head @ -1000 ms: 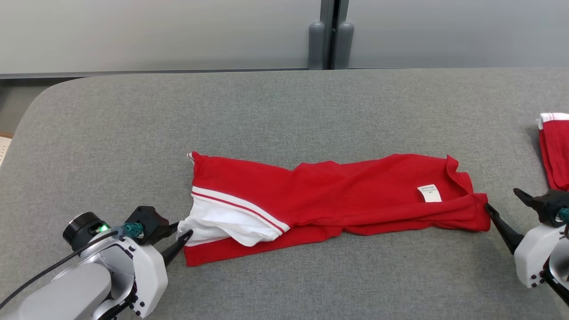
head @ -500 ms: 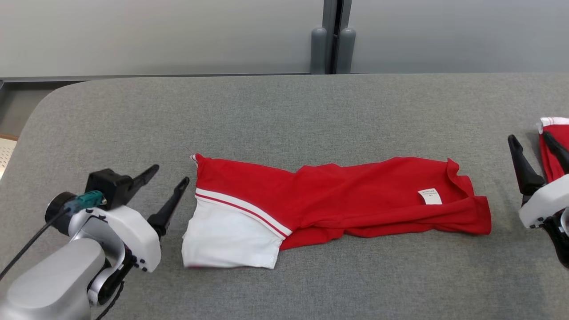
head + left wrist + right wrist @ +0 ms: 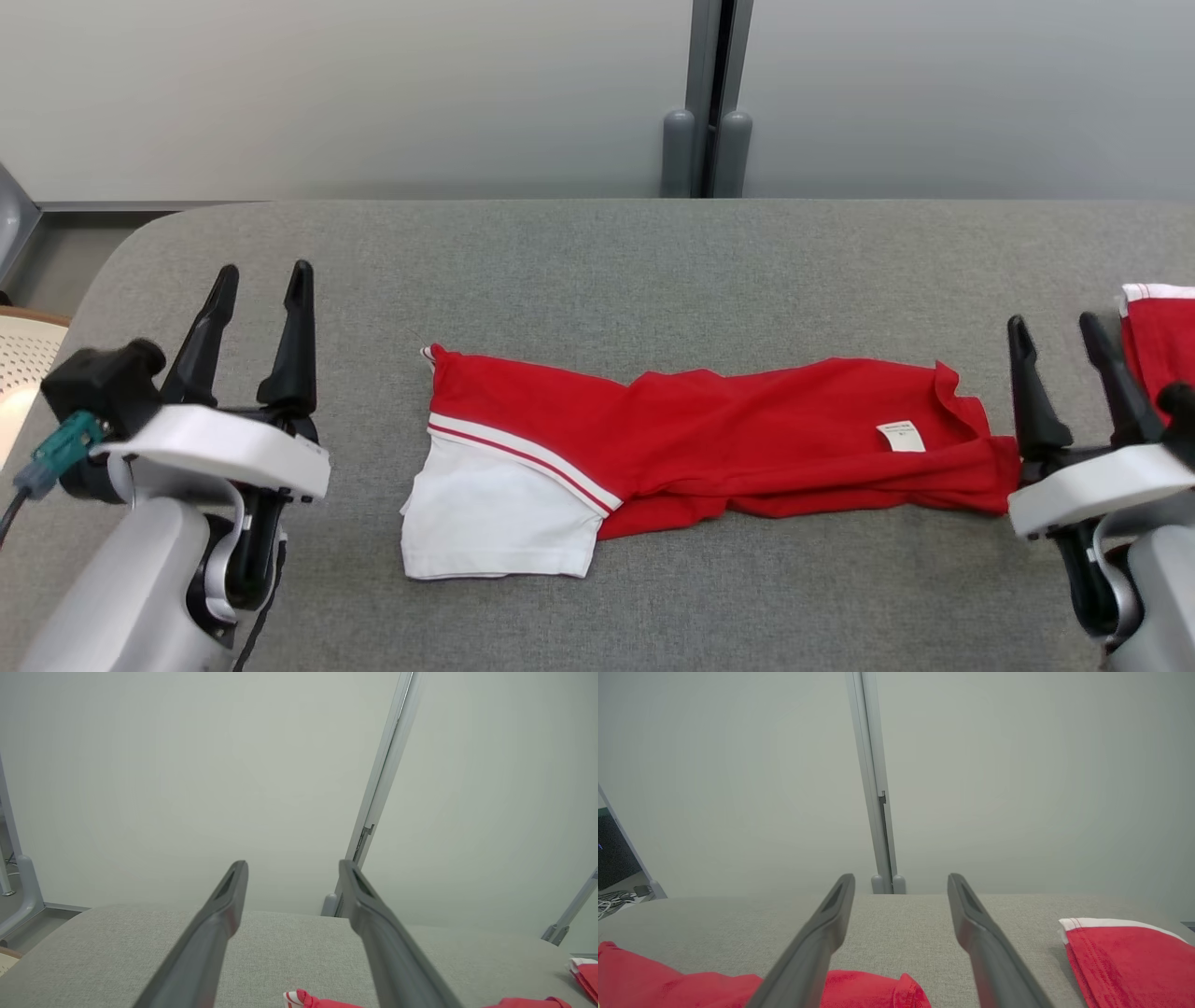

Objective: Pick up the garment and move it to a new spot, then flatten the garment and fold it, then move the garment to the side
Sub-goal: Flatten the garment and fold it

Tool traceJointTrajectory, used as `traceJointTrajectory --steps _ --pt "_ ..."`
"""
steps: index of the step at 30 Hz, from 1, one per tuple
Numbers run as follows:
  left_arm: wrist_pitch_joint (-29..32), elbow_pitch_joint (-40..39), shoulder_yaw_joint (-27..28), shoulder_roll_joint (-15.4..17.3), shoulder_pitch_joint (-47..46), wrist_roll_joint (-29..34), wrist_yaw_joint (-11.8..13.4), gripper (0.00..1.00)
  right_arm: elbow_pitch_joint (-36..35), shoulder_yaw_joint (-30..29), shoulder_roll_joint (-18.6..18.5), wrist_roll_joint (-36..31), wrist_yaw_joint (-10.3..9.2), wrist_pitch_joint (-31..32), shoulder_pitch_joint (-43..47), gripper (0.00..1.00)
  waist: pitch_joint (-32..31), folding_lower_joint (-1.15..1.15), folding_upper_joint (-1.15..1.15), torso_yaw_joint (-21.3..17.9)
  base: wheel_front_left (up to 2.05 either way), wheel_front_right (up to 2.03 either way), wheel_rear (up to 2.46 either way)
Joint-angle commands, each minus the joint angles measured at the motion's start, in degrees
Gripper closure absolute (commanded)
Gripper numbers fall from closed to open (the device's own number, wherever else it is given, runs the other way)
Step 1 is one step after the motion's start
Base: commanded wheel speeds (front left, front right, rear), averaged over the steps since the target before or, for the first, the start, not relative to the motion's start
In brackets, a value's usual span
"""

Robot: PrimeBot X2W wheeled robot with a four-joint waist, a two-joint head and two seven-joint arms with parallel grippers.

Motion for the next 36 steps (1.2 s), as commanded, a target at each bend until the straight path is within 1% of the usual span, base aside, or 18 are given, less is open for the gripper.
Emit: traceJointTrajectory --steps 1,5,9,13,15,18,22,23,27,31,36 --pt "-0.03 -0.48 1.84 -0.62 1.46 1.81 -0.32 0.00 -0.67 -0.58 0.56 -1.12 -0.01 -0.02 1.17 0.00 -0.29 0.00 0.00 0.13 0.00 0.00 0.00" --pt "-0.04 -2.49 10.12 -6.09 8.40 9.98 -2.63 0.00 -3.01 -2.56 4.12 -5.07 -0.01 -0.02 5.36 0.00 -1.00 0.00 0.00 0.40 0.00 0.00 0.00" --pt "-0.03 -2.49 16.57 -12.31 14.79 15.46 -6.36 0.00 -3.67 -4.06 7.02 -7.03 -0.01 -0.03 8.30 0.00 -1.45 0.00 0.00 0.52 0.00 0.00 0.00" --pt "-0.04 -1.03 22.20 -17.00 18.20 19.95 -9.84 0.00 -3.81 -4.60 8.51 -8.28 -0.01 -0.02 9.61 0.00 -1.39 0.00 0.00 0.56 0.00 0.00 0.00" --pt "-0.05 -0.53 24.26 -18.36 18.76 21.85 -11.30 0.00 -3.76 -4.90 8.61 -8.80 -0.01 -0.02 9.61 0.00 -1.24 0.00 0.00 0.72 0.00 0.00 0.00" --pt "-0.05 0.36 26.07 -19.74 18.58 24.08 -12.90 0.00 -3.06 -5.60 8.54 -9.31 -0.01 -0.02 8.95 0.00 -0.91 0.00 0.00 1.01 0.00 0.00 0.00" --pt "-0.04 1.34 27.45 -20.74 17.22 25.98 -14.25 0.00 0.97 -7.24 8.36 -10.77 -0.01 0.52 7.06 0.00 -0.24 0.00 0.00 1.47 0.00 0.00 0.00" --pt "-0.04 1.34 27.45 -20.74 17.22 25.98 -14.25 0.00 0.97 -7.24 8.36 -10.77 -0.01 0.52 7.06 0.00 -0.24 0.00 0.00 1.47 0.00 0.00 0.00" --pt "-0.04 2.09 27.96 -21.18 16.45 26.81 -14.81 0.00 5.51 -9.34 8.95 -12.32 -0.01 2.58 4.49 0.00 0.59 0.00 0.00 2.09 0.00 0.00 0.00" --pt "-0.04 3.15 27.28 -21.40 15.81 26.90 -15.21 0.00 9.31 -10.09 8.70 -14.56 -0.01 4.09 1.52 0.00 1.63 0.00 0.00 2.80 0.00 0.00 0.00" --pt "-0.05 4.18 26.67 -21.49 14.97 26.48 -15.33 0.00 12.51 -9.34 8.48 -15.98 -0.01 3.80 -2.95 0.00 2.73 0.00 0.00 3.83 0.00 0.00 0.00"
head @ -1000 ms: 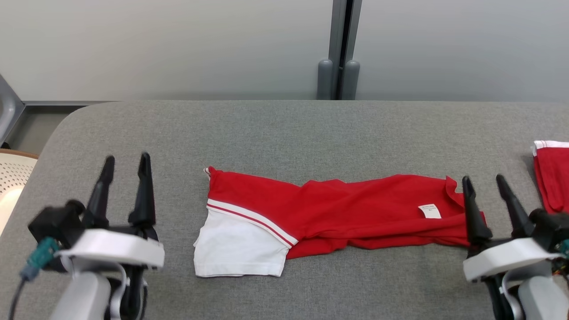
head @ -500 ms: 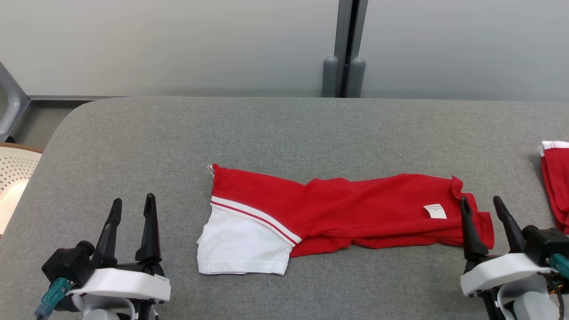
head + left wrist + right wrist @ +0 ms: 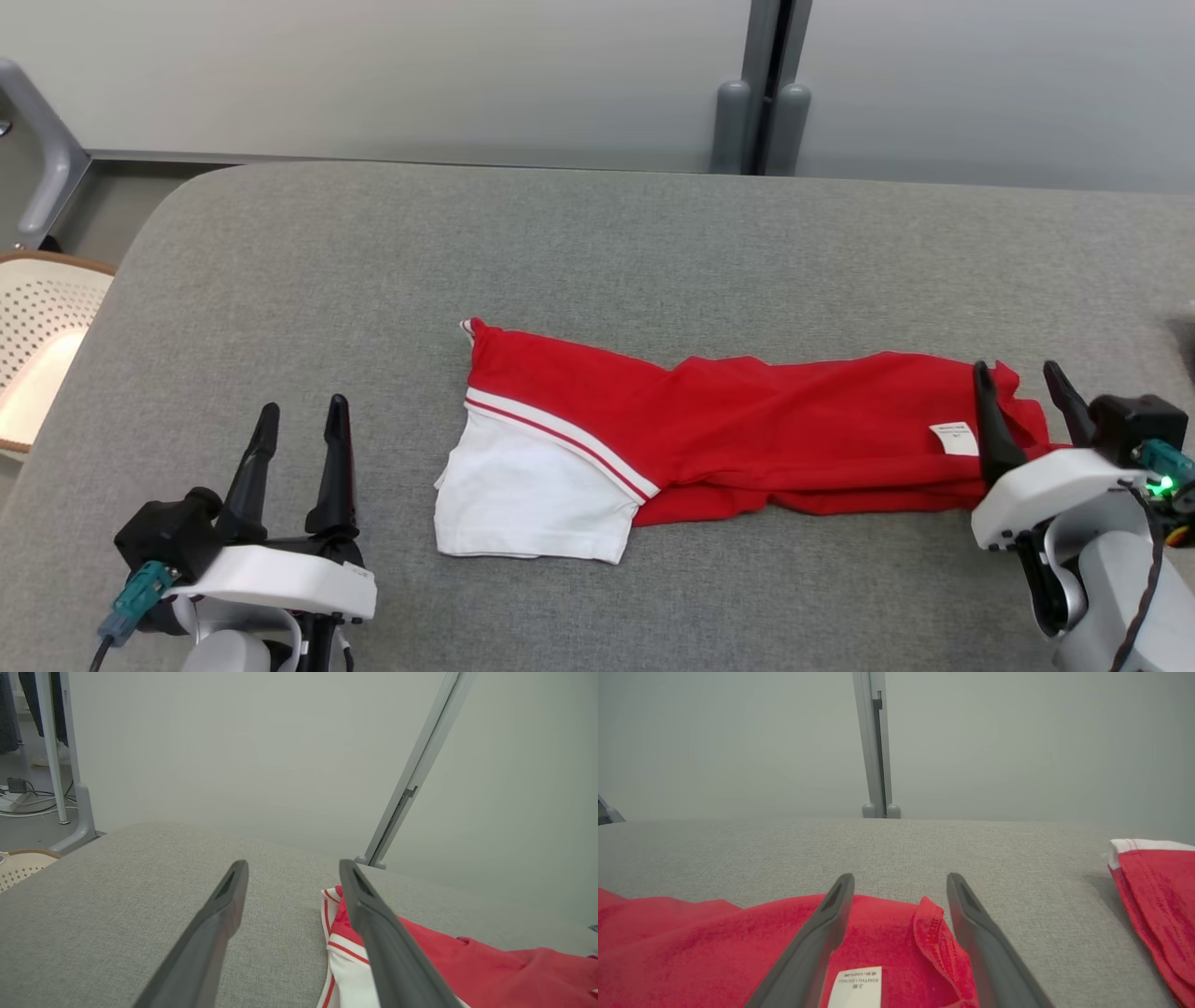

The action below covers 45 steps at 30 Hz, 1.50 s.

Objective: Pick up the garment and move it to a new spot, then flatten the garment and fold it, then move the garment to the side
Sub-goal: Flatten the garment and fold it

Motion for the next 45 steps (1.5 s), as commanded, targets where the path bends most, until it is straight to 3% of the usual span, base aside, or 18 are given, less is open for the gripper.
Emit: traceJointTrajectory --steps 1,9,18,30,31,32,33,34,45 --pt "-0.03 0.20 -0.32 0.16 -0.87 -0.41 -0.32 0.00 0.62 0.36 0.15 0.63 -0.01 -0.31 -1.16 0.00 0.46 0.00 0.00 0.50 0.00 0.00 0.00" --pt "-0.04 0.46 -1.60 0.16 -1.47 -1.43 -0.35 0.00 5.79 -5.47 0.51 2.13 -0.01 -1.79 -2.03 0.00 1.43 0.00 0.00 2.25 0.00 0.00 0.00" --pt "-0.04 1.08 -1.30 0.16 -1.64 -1.41 -0.36 0.00 12.05 -12.58 2.28 -0.81 -0.01 -1.61 -2.20 0.00 1.91 0.00 0.00 1.57 0.00 0.00 0.00" --pt "-0.04 1.66 -2.73 0.18 -1.90 -2.23 -0.37 0.00 17.09 -12.19 4.62 2.36 -0.01 1.55 -4.18 0.00 1.89 0.00 0.00 1.66 0.00 0.00 0.00" --pt "-0.04 1.77 -2.60 0.18 -1.78 -2.21 -0.37 0.00 17.29 -11.98 4.67 2.71 -0.01 1.56 -4.13 0.25 1.81 0.00 0.00 1.72 0.00 0.00 0.00" --pt "-0.04 1.77 -2.60 0.18 -1.78 -2.21 -0.37 0.00 17.29 -11.98 4.67 2.71 -0.01 1.56 -4.13 0.25 1.81 0.00 0.00 1.72 0.00 0.00 0.00" --pt "-0.04 1.83 -2.49 0.15 -1.63 -2.19 -0.37 0.00 17.39 -11.83 4.68 3.22 -0.01 1.32 -4.06 0.89 1.70 0.00 0.00 1.76 0.00 0.00 0.00" --pt "-0.04 1.94 -2.25 0.16 -1.31 -2.09 -0.37 0.00 17.53 -11.43 4.57 3.82 -0.01 0.97 -3.86 1.00 1.49 0.00 0.00 1.75 0.00 0.00 0.00" --pt "-0.04 2.06 -1.66 0.18 -1.19 -1.57 -0.37 0.00 18.92 -14.03 -1.46 4.81 -0.02 -1.89 -4.75 1.00 0.38 0.00 0.00 0.67 0.00 0.00 0.00"
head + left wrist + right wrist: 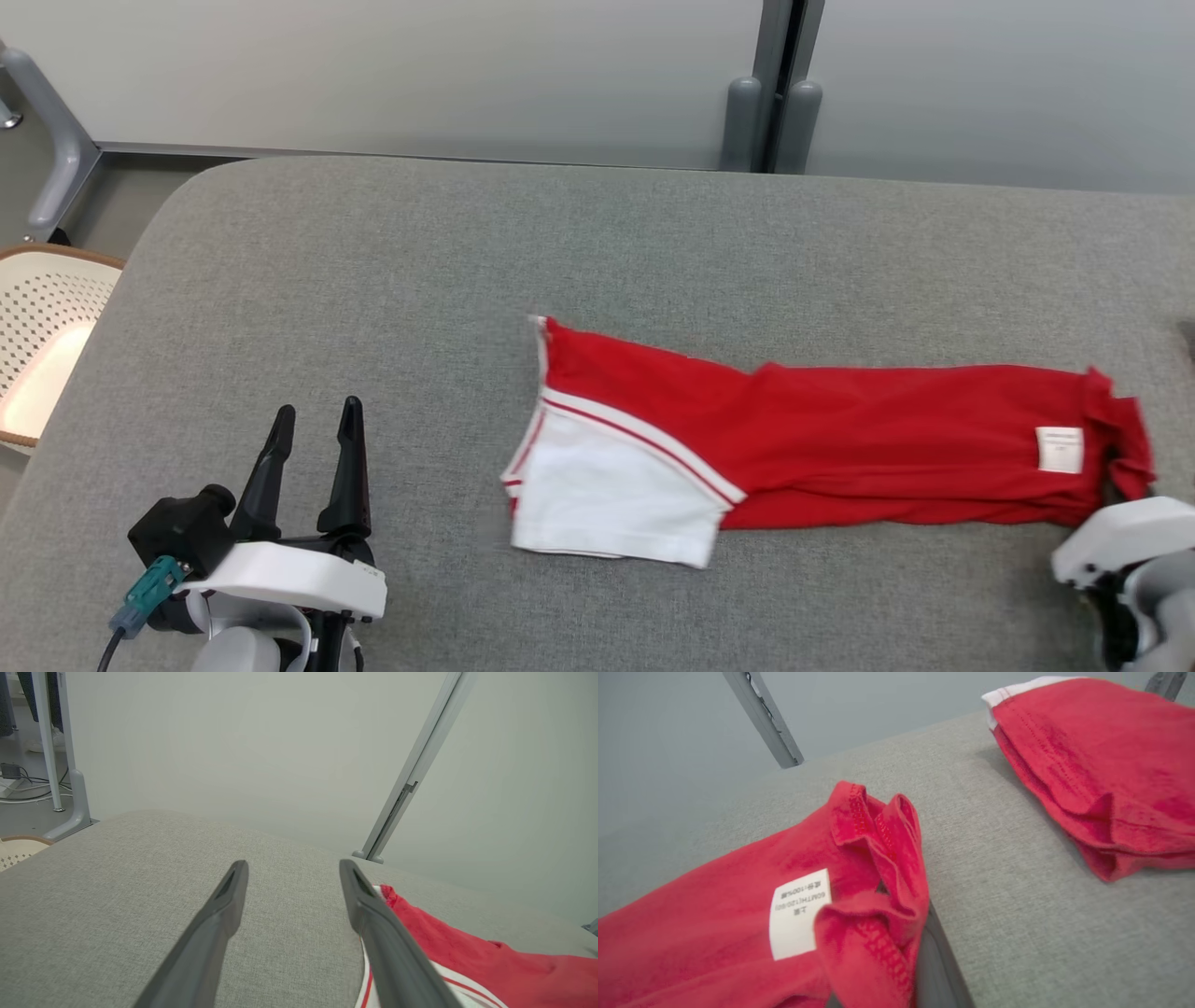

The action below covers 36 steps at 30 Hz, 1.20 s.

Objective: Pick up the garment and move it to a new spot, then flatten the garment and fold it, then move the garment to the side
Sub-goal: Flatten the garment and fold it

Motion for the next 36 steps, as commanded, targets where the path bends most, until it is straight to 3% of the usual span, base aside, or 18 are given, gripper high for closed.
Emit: traceJointTrajectory --steps 1,4,7,13,17,25,36 --pt "-0.04 0.12 0.14 0.21 -0.06 0.34 -0.36 0.00 0.24 -1.03 -1.84 -0.58 -0.05 -0.71 -0.71 1.00 -0.09 0.00 0.00 -0.14 0.00 0.00 0.00" --pt "-0.04 0.38 0.17 0.21 -0.03 0.47 -0.36 0.00 1.05 -4.92 -4.79 -4.04 -0.05 -1.79 -1.45 1.00 -0.37 0.00 0.00 -0.35 0.00 0.00 0.00" --pt "-0.04 0.57 0.41 0.22 0.10 0.40 -0.36 0.00 0.64 -7.04 -4.91 -8.36 -0.03 -2.35 -2.38 1.00 -0.88 0.00 0.00 -0.54 0.00 0.00 0.00" --pt "-0.04 0.71 0.30 0.22 1.09 -0.12 -0.36 0.00 -1.62 -7.66 -1.63 -12.77 -0.03 -2.62 -4.06 1.00 -2.61 0.00 0.00 -0.93 0.00 0.00 0.00" --pt "-0.05 0.96 0.66 0.21 2.00 0.05 -0.36 0.00 -4.37 -4.61 2.01 -13.21 -0.03 -2.70 -4.61 1.00 -4.07 0.00 0.00 -1.51 0.00 0.00 0.00" --pt "-0.04 0.94 0.71 0.21 3.37 -0.34 -0.36 0.00 -11.98 8.88 7.51 -8.00 -0.03 -0.62 -3.07 1.00 -6.17 0.00 0.00 -2.78 0.00 0.00 0.00" --pt "-0.03 0.91 -0.21 0.18 2.96 -0.65 -0.37 0.00 -24.22 32.39 8.01 8.60 -0.03 4.26 1.51 1.00 -6.26 0.00 0.00 -0.97 0.00 0.00 0.00"
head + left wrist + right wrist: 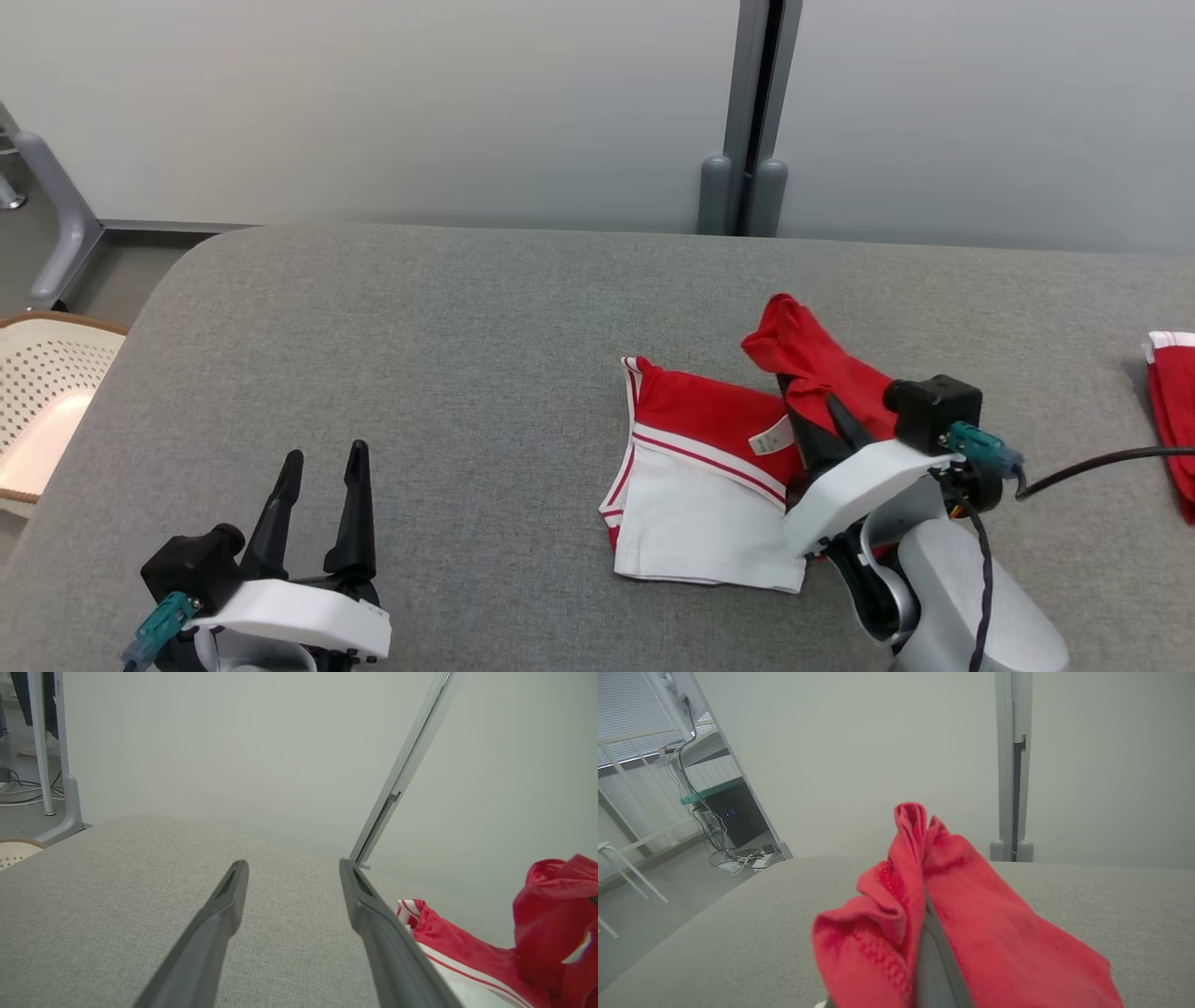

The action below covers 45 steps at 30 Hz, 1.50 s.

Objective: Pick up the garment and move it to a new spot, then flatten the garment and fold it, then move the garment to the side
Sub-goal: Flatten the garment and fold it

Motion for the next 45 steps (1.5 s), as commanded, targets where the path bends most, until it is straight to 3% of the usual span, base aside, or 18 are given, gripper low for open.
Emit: traceJointTrajectory --steps 1,3,14,15,16,22,28,31,39,43,45 --pt "-0.01 -0.04 -0.19 0.11 -0.33 -0.24 -0.37 0.00 -0.62 1.28 -0.25 1.07 -0.01 0.13 0.47 1.00 0.36 0.00 0.00 0.86 0.00 0.00 0.00" --pt "-0.01 0.09 -0.55 0.17 -0.75 -0.66 -0.37 0.00 -0.58 4.63 -0.21 3.00 -0.01 0.26 0.71 1.00 1.12 0.00 0.00 2.32 0.00 0.00 0.00" --pt "-0.01 1.33 -2.41 0.17 -1.14 -2.90 -0.37 0.00 6.73 10.71 -0.22 6.85 -0.01 -2.28 -1.02 1.00 3.47 0.00 0.00 6.41 0.00 0.00 0.00" --pt "-0.01 1.39 -2.66 0.16 -1.25 -3.12 -0.37 0.00 7.56 11.30 -0.22 6.31 -0.01 -2.78 -1.35 0.55 3.71 0.00 0.00 6.70 0.00 0.00 0.00" --pt "-0.01 1.44 -2.94 0.15 -1.42 -3.21 -0.37 0.00 8.12 12.13 -0.17 6.58 -0.01 -3.02 -1.47 0.00 3.96 0.00 0.00 6.96 0.00 0.00 0.00" --pt "-0.01 1.92 -3.54 0.15 -2.12 -3.64 -0.37 0.00 8.93 18.14 -0.15 11.05 -0.01 -4.03 -1.78 0.00 4.75 0.00 0.00 7.99 0.00 0.00 0.00" --pt "-0.01 2.10 -3.73 0.15 -2.43 -4.09 0.08 0.00 9.91 25.68 -0.25 15.63 -0.01 -0.15 -2.49 0.00 5.14 0.00 0.00 7.79 0.00 0.00 0.00" --pt "-0.01 2.18 -3.74 0.15 -2.42 -4.25 0.19 0.00 11.19 26.30 -0.25 16.76 -0.01 -0.63 -3.57 0.00 5.05 0.00 0.00 7.01 0.00 0.00 0.00" --pt "-0.01 1.48 -2.56 0.16 -2.21 -3.35 0.41 0.00 12.54 22.68 -0.22 16.43 -0.01 -5.50 -7.60 0.00 4.19 0.00 0.00 4.00 0.00 0.00 0.00" --pt "-0.01 0.04 -1.49 0.15 -2.10 -2.64 0.32 0.00 13.53 16.84 -1.83 9.61 -0.01 -6.96 -9.82 0.00 3.23 0.00 0.00 1.82 0.00 0.00 0.00" --pt "-0.01 -1.54 -0.90 0.15 -1.83 -2.34 0.25 0.00 8.81 10.64 -4.54 3.07 -0.01 -6.96 -8.54 0.00 2.58 0.00 0.00 0.31 0.00 0.00 0.00"
